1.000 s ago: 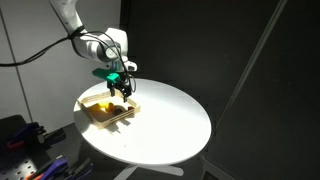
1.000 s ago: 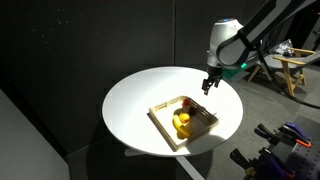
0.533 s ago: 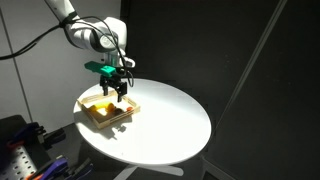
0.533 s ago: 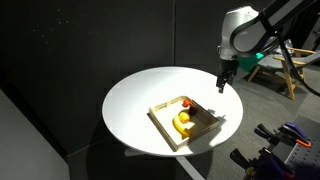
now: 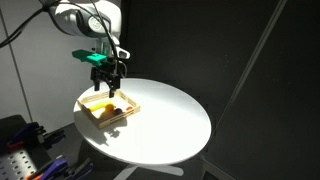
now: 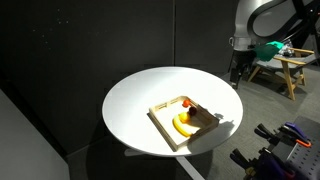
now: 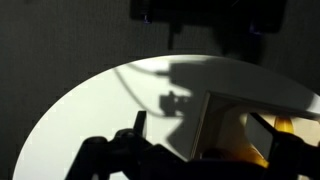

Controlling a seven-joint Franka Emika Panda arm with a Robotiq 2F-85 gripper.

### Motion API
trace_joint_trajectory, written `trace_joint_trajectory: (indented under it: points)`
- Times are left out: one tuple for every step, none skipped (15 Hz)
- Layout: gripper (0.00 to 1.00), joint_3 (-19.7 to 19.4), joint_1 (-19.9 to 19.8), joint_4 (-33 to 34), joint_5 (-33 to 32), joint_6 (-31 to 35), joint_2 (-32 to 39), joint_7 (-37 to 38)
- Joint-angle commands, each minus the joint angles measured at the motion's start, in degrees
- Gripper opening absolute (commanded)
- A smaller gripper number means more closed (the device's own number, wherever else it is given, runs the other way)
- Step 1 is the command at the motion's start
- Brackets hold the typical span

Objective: Put the strawberry in the box.

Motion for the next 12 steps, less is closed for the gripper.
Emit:
trace_joint_trajectory:
  points:
    - [1.0,0.9,-2.1,-4.5,-1.6,-1.7,-8.3,1.3]
    - [1.0,0.9,-2.5,-5.2,-1.4,-2.3,-9.9,1.5]
    - [1.0,0.9,-2.9,-5.9,-1.2,-3.1,-11.5,1.6]
    - [1.0,0.8,-3.2,-6.3,-0.7,-4.4,-13.2,1.5]
    - [1.0,0.8,-3.5,-6.6,-0.3,-5.8,-14.7,1.3]
    - [1.0,0.6,-3.8,-6.9,0.2,-7.2,-16.2,1.2]
    - [1.0,0.6,-4.0,-7.0,0.5,-9.0,-17.5,1.0]
    - [1.0,0.5,-4.2,-7.1,0.7,-10.4,-18.9,0.9]
    - [1.0,0.5,-4.3,-7.1,0.8,-11.8,-20.0,0.8]
    - [1.0,0.5,-4.5,-6.9,1.0,-13.4,-21.1,0.8]
    - [1.0,0.4,-4.5,-6.7,1.2,-14.8,-22.2,0.8]
    - [1.0,0.4,-4.6,-6.5,1.3,-16.1,-23.1,0.7]
